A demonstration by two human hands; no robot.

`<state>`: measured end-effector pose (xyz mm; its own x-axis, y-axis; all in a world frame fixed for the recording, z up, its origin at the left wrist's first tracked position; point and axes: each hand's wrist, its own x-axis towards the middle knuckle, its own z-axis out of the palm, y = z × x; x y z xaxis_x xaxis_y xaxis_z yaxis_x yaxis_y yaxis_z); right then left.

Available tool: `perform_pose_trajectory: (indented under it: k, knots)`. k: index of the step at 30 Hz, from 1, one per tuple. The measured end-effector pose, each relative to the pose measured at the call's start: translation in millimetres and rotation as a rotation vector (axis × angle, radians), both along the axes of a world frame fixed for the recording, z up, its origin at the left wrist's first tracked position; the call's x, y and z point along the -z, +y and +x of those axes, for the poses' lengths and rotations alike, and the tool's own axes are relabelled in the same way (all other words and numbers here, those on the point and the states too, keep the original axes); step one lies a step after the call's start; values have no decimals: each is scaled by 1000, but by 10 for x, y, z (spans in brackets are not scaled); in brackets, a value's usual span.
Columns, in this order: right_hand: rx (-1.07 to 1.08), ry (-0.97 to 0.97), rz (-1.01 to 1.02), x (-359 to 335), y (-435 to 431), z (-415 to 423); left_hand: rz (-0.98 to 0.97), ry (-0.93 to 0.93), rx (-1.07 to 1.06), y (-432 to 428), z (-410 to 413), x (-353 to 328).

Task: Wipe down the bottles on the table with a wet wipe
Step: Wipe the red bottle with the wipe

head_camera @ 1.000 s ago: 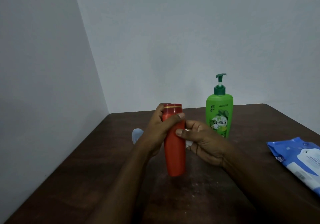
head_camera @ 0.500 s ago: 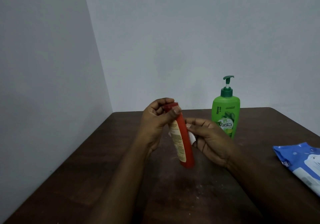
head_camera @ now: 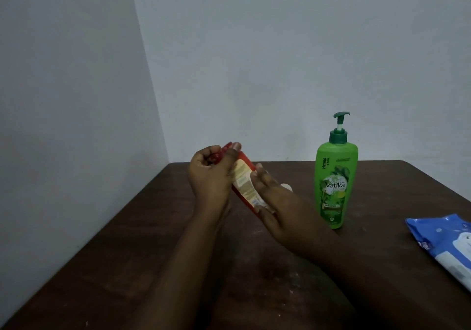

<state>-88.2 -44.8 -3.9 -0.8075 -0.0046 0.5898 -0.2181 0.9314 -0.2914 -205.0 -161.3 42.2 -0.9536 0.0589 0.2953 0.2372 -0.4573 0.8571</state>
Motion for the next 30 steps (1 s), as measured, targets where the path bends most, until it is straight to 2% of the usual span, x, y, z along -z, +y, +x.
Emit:
perform_pose_trajectory:
  k: [3, 6, 9, 11, 15, 20, 22, 26, 30]
  knots:
    - [18, -28, -17, 2, 54, 9, 84, -107, -46, -60, -59, -41]
    - [1, -3, -151, 7, 119, 14, 116, -173, -40, -106, -112, -63]
    - [17, -22, -216, 7, 115, 31, 166, -179, 137, -74, -97, -64]
    - [-38, -58, -368, 13, 92, 27, 235, -170, 296, -30, -41, -70]
    - [-287, -103, -846, -106, 60, 64, 345, -185, 551, -34, 6, -48]
    - [-461, -339, -1073, -194, -24, 169, 434, -168, 729, -47, -18, 5]
    - [-395, -345, -1034, -189, -55, 179, 336, -79, 715, -24, 23, -8]
    - [-74, -172, -802, -57, -126, 81, -204, 125, 461, 65, 230, -32]
    - [191, -3, -655, 85, 38, -49, -364, 286, 396, 64, 262, -18]
